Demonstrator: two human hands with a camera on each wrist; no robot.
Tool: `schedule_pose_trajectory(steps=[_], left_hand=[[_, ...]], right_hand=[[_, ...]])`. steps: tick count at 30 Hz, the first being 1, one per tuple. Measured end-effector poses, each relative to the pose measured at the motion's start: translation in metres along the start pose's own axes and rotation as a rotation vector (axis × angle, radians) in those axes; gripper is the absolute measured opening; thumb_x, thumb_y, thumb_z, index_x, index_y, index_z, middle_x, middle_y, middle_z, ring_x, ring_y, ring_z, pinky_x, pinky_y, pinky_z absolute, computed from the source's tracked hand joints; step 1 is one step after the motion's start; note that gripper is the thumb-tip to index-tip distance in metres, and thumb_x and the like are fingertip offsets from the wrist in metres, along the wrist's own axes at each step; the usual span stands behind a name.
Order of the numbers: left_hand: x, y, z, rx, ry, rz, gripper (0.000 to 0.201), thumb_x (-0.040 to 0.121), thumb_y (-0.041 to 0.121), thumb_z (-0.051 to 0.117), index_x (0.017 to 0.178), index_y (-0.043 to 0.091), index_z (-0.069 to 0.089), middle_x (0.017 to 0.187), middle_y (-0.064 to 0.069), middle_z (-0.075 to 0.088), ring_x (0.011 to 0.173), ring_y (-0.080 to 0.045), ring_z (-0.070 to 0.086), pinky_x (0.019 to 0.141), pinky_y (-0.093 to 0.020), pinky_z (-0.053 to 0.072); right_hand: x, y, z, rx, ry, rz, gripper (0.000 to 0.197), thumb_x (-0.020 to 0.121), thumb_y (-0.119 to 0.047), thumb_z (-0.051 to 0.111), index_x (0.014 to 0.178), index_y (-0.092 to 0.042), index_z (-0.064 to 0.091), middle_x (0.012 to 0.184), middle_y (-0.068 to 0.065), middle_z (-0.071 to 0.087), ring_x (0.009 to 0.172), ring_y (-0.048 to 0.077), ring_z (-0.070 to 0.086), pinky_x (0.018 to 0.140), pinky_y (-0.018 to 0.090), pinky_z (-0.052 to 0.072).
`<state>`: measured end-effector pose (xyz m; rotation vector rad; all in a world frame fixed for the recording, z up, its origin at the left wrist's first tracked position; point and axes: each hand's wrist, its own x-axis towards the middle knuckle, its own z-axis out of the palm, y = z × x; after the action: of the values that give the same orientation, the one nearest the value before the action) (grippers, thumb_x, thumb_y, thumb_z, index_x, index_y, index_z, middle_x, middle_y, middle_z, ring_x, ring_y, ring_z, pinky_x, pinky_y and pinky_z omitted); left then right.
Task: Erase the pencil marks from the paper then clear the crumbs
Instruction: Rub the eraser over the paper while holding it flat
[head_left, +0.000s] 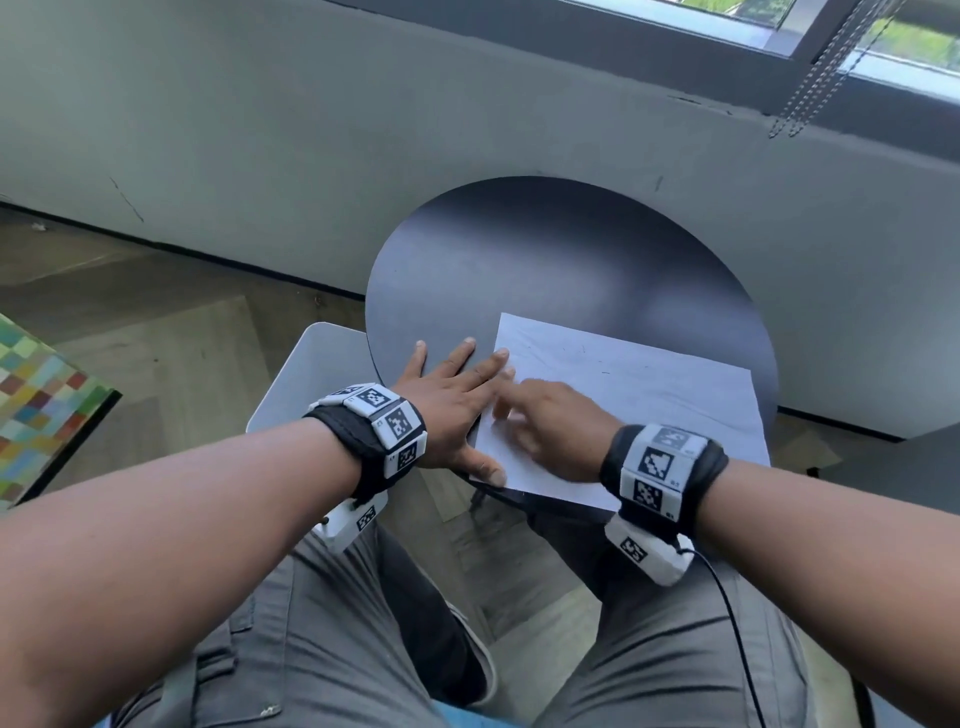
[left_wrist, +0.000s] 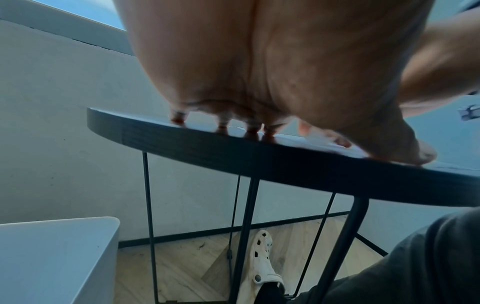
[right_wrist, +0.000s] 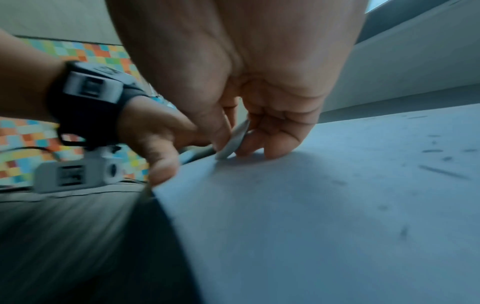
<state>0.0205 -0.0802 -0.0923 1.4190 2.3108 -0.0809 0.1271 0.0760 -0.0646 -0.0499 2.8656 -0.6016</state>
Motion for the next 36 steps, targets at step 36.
schedule_pose_trajectory(steps=[36], left_hand=[[0.000,0.001,-0.001,-0.006,-0.002,-0.002,0.129,0.061,0.099,0.038,0.157,0.030,-0.016,0.163,0.014,-0.024,0.150,-0.021,-0.024,0.115,-0.068,-0.008]], right_hand=[[-0.011,0.044,-0.021,0.195,0.230,0.491,0.022,0.094,-0.035,0.058,0.111,-0.020,0.060,0.108,0.004,0.064,0.102,0.024,0.057,0.088,0.036,0.048]])
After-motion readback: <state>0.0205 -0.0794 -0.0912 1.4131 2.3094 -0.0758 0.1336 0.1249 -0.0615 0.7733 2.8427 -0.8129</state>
